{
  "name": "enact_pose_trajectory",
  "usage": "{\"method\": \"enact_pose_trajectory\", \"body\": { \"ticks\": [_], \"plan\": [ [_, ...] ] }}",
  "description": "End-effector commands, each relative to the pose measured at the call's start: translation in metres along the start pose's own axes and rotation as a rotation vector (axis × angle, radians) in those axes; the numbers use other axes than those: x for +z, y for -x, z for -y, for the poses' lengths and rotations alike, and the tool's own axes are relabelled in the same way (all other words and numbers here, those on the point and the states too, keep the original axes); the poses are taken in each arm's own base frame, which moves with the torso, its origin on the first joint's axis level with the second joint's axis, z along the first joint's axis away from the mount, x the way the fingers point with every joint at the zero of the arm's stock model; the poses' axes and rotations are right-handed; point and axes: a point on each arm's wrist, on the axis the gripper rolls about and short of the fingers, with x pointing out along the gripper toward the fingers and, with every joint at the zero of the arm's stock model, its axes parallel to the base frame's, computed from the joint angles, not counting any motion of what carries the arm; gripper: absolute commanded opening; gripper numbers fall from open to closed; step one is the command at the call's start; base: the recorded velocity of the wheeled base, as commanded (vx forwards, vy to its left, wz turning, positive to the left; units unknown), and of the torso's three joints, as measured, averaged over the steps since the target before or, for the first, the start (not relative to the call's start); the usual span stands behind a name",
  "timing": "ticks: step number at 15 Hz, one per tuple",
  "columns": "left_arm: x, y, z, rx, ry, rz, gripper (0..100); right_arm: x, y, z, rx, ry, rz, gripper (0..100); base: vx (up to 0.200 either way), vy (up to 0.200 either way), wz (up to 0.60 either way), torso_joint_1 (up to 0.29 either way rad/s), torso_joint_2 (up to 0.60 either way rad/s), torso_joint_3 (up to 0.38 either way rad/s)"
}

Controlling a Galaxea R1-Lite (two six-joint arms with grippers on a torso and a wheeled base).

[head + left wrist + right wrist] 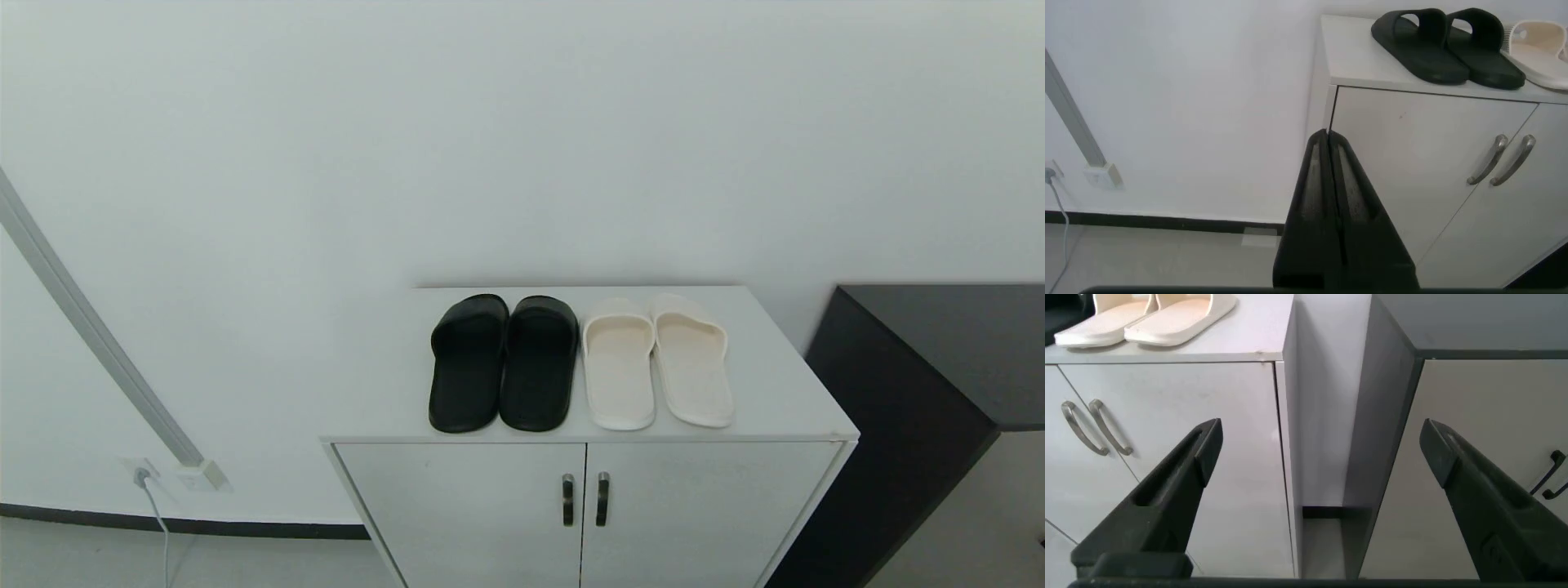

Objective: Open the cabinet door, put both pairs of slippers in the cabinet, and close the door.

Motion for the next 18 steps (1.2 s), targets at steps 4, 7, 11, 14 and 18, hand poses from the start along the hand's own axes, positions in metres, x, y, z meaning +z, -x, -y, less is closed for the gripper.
{"method": "enact_pose_trajectory", "body": {
  "ticks": [4, 7, 11, 14, 18],
  "plan": [
    [0.0, 0.0, 0.0, -0.001, -0.001, -0.001, 0, 0.0, 0.0, 0.0, 0.006, 0.012, -0.001, 100, 0.0, 0.0, 0.0, 0.0, 0.0, 0.0],
    [0.0, 0.0, 0.0, -0.001, 0.001, -0.001, 0, 0.0, 0.0, 0.0, 0.017, 0.024, -0.004, 100, 0.0, 0.0, 0.0, 0.0, 0.0, 0.0],
    [0.0, 0.0, 0.0, -0.001, -0.001, -0.001, 0, 0.0, 0.0, -0.001, 0.029, 0.039, -0.002, 100, 0.0, 0.0, 0.0, 0.0, 0.0, 0.0],
    [0.0, 0.0, 0.0, -0.003, -0.002, -0.002, 0, 0.001, 0.0, -0.001, 0.036, 0.055, -0.004, 100, 0.0, 0.0, 0.0, 0.0, 0.0, 0.0],
    [0.0, 0.0, 0.0, -0.004, -0.002, -0.002, 0, 0.036, 0.006, -0.001, 0.066, -0.001, 0.076, 100, 0.0, 0.0, 0.0, 0.0, 0.0, 0.0]
  ]
}}
